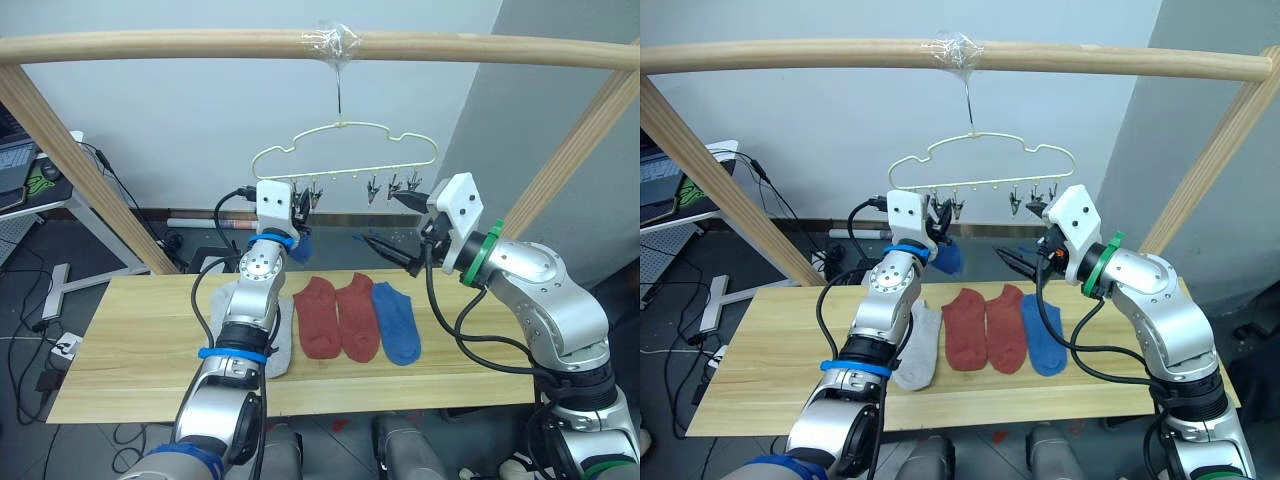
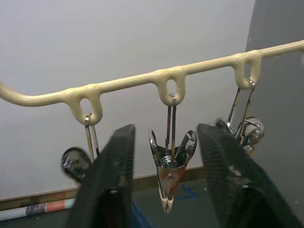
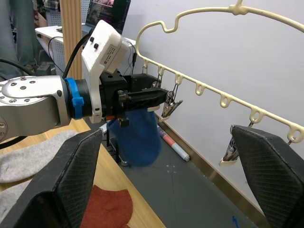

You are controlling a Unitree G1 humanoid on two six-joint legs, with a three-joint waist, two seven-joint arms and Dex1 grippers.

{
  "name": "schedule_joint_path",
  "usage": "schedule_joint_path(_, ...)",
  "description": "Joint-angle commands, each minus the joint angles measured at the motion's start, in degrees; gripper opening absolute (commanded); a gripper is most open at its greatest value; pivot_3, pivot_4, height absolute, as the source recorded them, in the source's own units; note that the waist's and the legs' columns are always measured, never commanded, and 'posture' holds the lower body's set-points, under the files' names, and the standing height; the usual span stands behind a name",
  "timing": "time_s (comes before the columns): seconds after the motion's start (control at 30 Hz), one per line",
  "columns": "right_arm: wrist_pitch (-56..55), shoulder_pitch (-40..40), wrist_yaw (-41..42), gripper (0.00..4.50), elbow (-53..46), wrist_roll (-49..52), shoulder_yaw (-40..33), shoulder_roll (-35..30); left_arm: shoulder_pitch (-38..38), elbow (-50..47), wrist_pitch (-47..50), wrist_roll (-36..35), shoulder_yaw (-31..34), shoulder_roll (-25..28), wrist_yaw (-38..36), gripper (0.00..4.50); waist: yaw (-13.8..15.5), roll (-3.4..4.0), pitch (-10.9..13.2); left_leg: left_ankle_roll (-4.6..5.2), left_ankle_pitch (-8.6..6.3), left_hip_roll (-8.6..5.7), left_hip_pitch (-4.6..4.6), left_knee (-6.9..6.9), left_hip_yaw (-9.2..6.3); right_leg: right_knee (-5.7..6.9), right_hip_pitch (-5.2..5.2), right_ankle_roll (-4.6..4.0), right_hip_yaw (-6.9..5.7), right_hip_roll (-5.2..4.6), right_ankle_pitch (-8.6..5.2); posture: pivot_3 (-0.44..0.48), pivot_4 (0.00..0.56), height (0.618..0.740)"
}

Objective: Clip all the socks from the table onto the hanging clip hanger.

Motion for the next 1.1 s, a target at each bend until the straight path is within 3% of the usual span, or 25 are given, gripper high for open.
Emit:
schedule_joint_path(0.03,-0.39,-1.05,-0.17,4.50,-1.47,0.47,-0.52,-0.42,-1.22,-1.29,-1.65,0.11,0.01,-0.13,-0.17,0.68,0.00,0.00,0.00,0.00,0.00,0.00,0.00,0.00,0.00,0.00,0.00,0.00,0.00,0.00,0.00,-0.082,0.122,0.740)
schedule_joint_path(0.13,-0.55,-0.90,-0.06,4.50,-1.43,0.37,-0.40,-0.52,-1.26,-1.18,-1.66,0.19,0.06,-0.11,-0.21,0.14,0.00,0.00,0.00,0.00,0.00,0.00,0.00,0.00,0.00,0.00,0.00,0.00,0.00,0.00,0.00,-0.082,0.122,0.740)
schedule_joint_path(0.57,-1.28,5.15,-3.38,4.50,4.15,-6.19,4.78,-0.53,-0.14,-4.42,2.40,0.60,-0.47,2.63,-2.67,0.13,-0.01,-0.03,-0.09,0.01,0.01,0.00,0.02,0.01,0.01,0.01,0.02,0.00,0.03,0.00,0.01,-0.070,0.131,0.740)
schedule_joint_path(0.7,-11.29,9.97,-4.95,4.50,21.35,-12.52,9.14,1.68,1.19,-7.89,7.06,-1.81,0.65,4.25,-5.73,0.13,-0.08,-0.09,-0.23,0.01,0.01,0.00,0.11,0.01,0.00,0.02,0.08,0.00,0.01,0.01,0.01,-0.062,0.137,0.740)
schedule_joint_path(0.8,-19.88,7.17,-6.05,4.50,37.76,-16.77,10.93,4.29,2.77,-11.48,10.34,-2.83,2.14,5.69,-5.94,0.13,-0.52,-0.09,-0.24,0.03,0.02,0.00,0.14,0.04,0.06,0.01,0.10,0.00,0.07,0.01,0.07,-0.053,0.142,0.740)
schedule_joint_path(1.1,-33.56,-1.37,-4.78,4.50,65.72,-22.84,13.02,9.99,5.76,-16.87,14.19,-3.22,2.54,6.37,-6.05,0.13,-1.43,-0.08,-0.24,0.17,0.14,0.02,0.54,0.01,0.00,0.04,0.47,0.17,0.04,0.05,0.05,-0.004,0.144,0.740)
